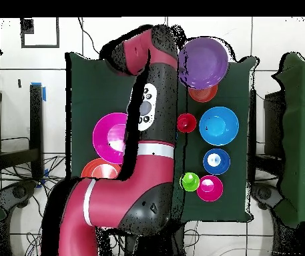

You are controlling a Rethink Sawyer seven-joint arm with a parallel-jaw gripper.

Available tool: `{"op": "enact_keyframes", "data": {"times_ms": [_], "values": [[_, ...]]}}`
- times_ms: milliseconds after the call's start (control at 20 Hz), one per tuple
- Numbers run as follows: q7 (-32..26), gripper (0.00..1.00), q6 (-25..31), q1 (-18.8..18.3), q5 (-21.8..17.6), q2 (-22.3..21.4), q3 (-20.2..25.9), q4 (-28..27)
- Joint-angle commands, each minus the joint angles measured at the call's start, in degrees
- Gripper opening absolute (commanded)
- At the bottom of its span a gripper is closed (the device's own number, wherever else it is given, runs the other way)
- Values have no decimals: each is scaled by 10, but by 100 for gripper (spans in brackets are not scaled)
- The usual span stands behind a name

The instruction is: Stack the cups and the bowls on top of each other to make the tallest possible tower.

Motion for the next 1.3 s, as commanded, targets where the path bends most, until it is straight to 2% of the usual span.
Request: {"op": "enact_keyframes", "data": {"times_ms": [50, 500, 1300], "values": [[-163, 0, -18, -8, -15, 15, 15, 50], [-168, 0, 9, -7, -11, 29, 7, 39], [-198, 0, 88, -17, 8, 91, 6, -34]]}}
